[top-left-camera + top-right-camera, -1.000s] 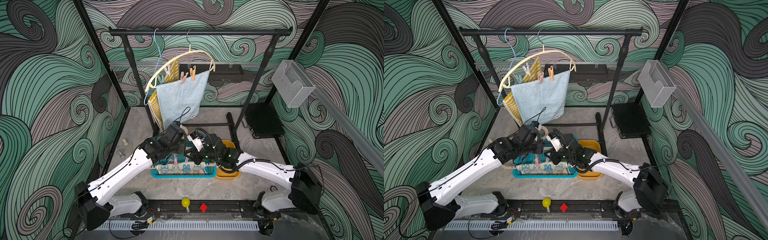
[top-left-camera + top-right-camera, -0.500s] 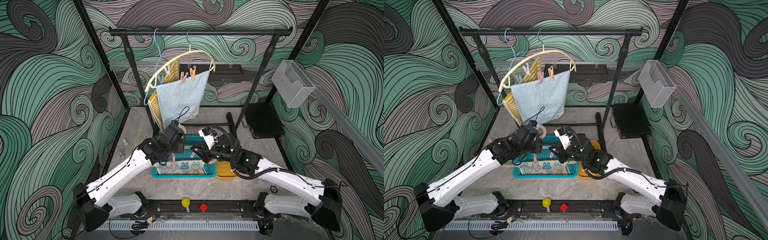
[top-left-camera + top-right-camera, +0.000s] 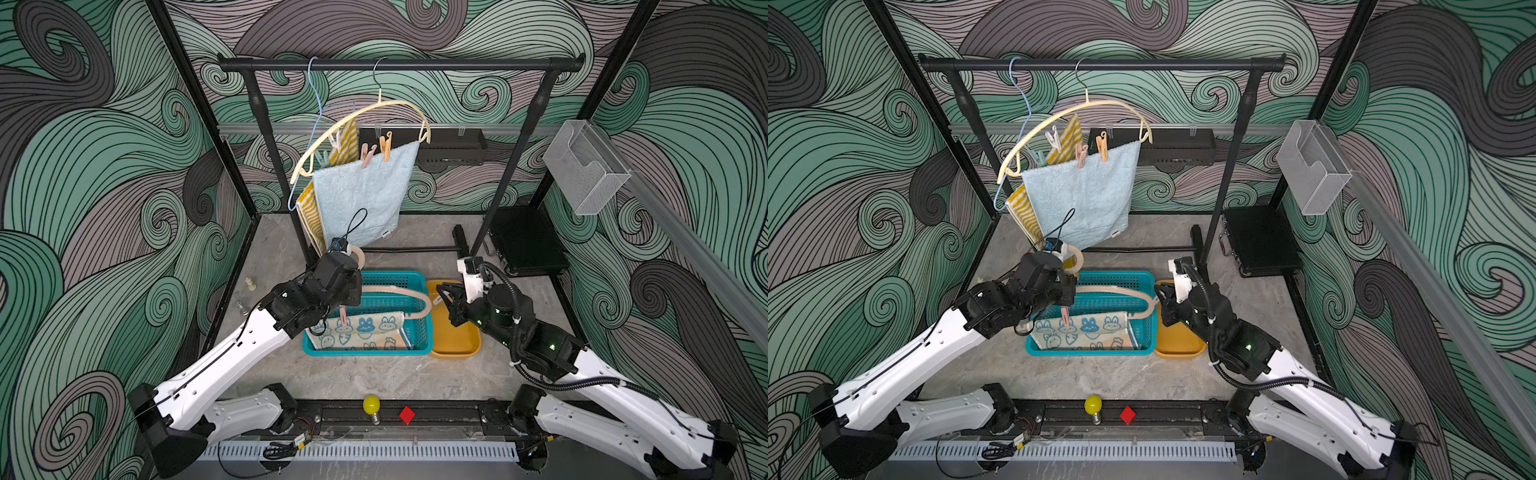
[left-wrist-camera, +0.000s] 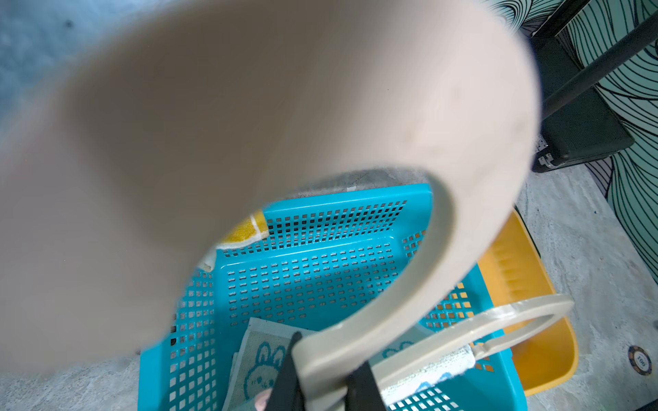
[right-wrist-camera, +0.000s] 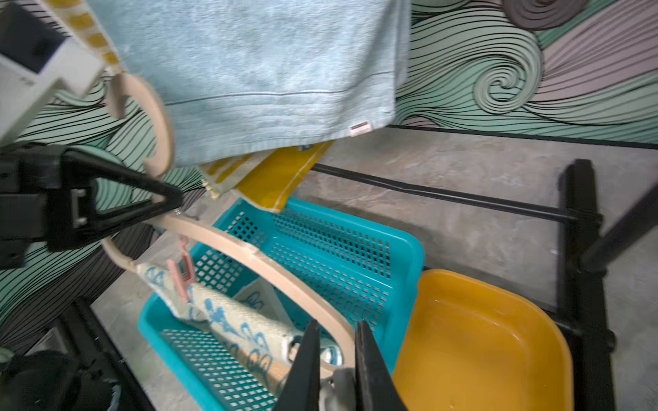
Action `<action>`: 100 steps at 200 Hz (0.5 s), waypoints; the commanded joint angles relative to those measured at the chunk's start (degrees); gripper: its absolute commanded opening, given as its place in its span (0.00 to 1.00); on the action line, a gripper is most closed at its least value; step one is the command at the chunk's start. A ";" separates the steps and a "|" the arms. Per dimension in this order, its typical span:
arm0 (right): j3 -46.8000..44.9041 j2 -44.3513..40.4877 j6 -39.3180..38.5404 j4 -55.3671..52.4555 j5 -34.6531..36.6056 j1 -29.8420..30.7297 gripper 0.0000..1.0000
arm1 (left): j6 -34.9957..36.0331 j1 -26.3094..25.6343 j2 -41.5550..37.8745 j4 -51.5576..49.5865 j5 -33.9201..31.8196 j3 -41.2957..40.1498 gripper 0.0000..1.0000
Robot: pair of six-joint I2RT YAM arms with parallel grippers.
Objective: Remove the clothespins securing towels to the hanger
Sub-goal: Place the clothespin in the storage box.
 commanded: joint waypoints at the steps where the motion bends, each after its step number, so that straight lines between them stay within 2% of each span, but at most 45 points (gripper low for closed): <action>1: -1.46 -2.05 2.26 -3.99 4.46 -2.97 0.00 | 1.16 -0.33 -1.43 0.02 -1.81 -0.23 0.00; 31: -3.08 -2.64 4.51 -6.26 4.37 -8.37 0.00 | 1.12 -0.33 -1.52 0.19 -1.91 -0.31 0.00; 59: -4.59 0.49 5.90 -6.48 1.76 -12.42 0.00 | 1.05 -0.33 -1.13 0.55 -1.69 -0.24 0.00; 100: -7.49 5.39 6.24 -0.68 -1.98 -16.70 0.00 | 0.94 -0.34 -0.73 0.81 -1.44 -0.23 0.00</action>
